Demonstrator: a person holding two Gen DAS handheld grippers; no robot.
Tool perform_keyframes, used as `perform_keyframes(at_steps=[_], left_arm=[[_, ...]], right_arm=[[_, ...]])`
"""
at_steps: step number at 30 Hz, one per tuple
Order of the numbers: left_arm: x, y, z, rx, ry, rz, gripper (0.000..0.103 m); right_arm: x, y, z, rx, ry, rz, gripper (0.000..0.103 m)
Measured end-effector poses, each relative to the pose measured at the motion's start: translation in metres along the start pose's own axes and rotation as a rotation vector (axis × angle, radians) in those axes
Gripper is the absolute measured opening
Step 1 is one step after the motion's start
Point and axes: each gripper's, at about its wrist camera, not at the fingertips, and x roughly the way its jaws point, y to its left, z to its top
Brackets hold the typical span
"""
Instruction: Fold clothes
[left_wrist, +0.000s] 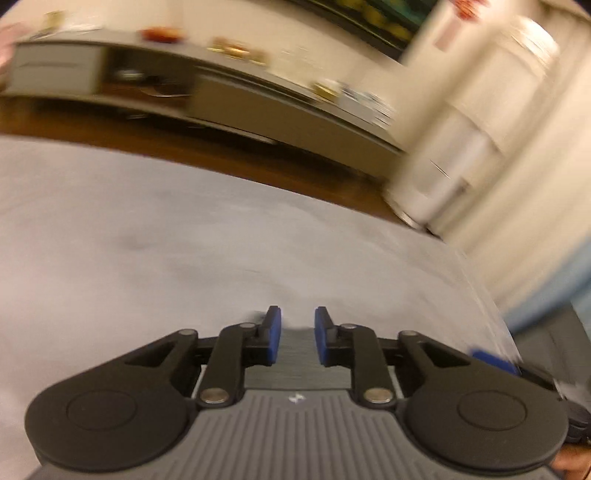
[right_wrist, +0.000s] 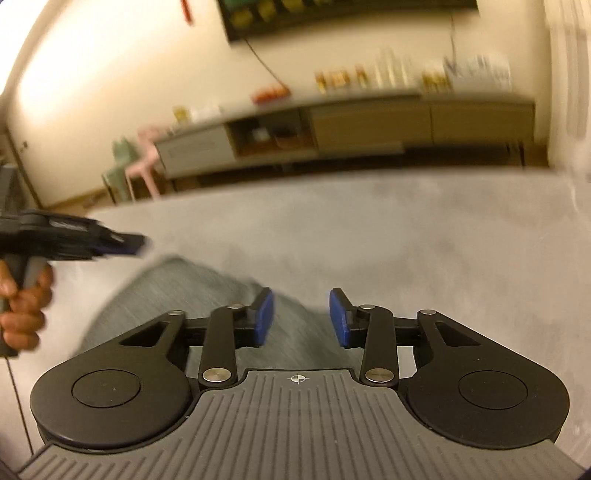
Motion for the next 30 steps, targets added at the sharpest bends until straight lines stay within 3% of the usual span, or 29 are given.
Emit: perform_keyframes(at_steps=[3,4,5,6,9,10,12,14,17,19,21,23,25,26,28,30], left_arm=[[0.039,-0.02,-0.004,0.054,0.084,0.016,0.026],[0.049,-0.018,-0.006,0.053,0.094,0.064,0.026],[0.054,-0.007,-0.005,0.003,0.093,0.084,0.024],[0.059,0.003,-0.003,-0.045,0.092,0.104,0.004],[0.044,0.02,-0.001,-0.118,0.071,0.149,0.004],[0.033,0.021,-0.004,-0.097,0.053,0.183,0.004],[0.009,0.013,-0.01,-0.048,0.016,0.199,0.015],[-0.022,-0.002,-0.025,-0.008,-0.012,0.068,0.016],[-0.038,-0.014,-0.067,0.061,0.025,0.001,0.02],[-0.033,-0.004,-0.09,0.059,0.033,0.049,0.02],[-0.043,0.015,-0.098,-0.01,0.017,0.042,0.016],[-0.058,0.024,-0.104,-0.05,-0.013,0.027,0.012],[-0.078,0.024,-0.108,-0.064,-0.054,0.008,0.019],[-0.077,0.023,-0.114,-0.058,-0.053,0.012,0.025],[-0.077,0.022,-0.125,-0.046,-0.052,0.021,0.026],[-0.076,0.021,-0.137,-0.034,-0.051,0.029,0.021]], right_arm=[[0.013,0.006,-0.01,-0.064,0.019,-0.004,0.044],[0.022,0.001,-0.015,-0.063,0.079,-0.024,0.04],[0.032,-0.004,-0.02,-0.063,0.14,-0.044,0.044],[0.033,-0.014,-0.019,-0.024,0.163,-0.016,0.046],[0.03,-0.025,-0.013,-0.002,0.208,0.001,0.045],[0.027,-0.025,-0.01,-0.011,0.219,-0.005,0.046],[0.018,-0.025,-0.006,-0.035,0.209,-0.036,0.046],[0.0,-0.017,-0.003,-0.076,0.144,-0.08,0.044],[-0.027,-0.001,-0.002,-0.109,0.058,0.04,0.045],[-0.019,0.004,-0.022,-0.153,0.165,0.054,0.048],[-0.011,0.009,-0.042,-0.197,0.273,0.067,0.047],[-0.022,0.006,-0.051,-0.237,0.253,0.003,0.05],[-0.04,-0.001,-0.051,-0.207,0.201,-0.052,0.051],[-0.049,0.004,-0.055,-0.223,0.164,-0.049,0.05],[-0.068,0.013,-0.061,-0.257,0.091,-0.042,0.049],[-0.075,0.024,-0.072,-0.255,0.08,0.058,0.053]])
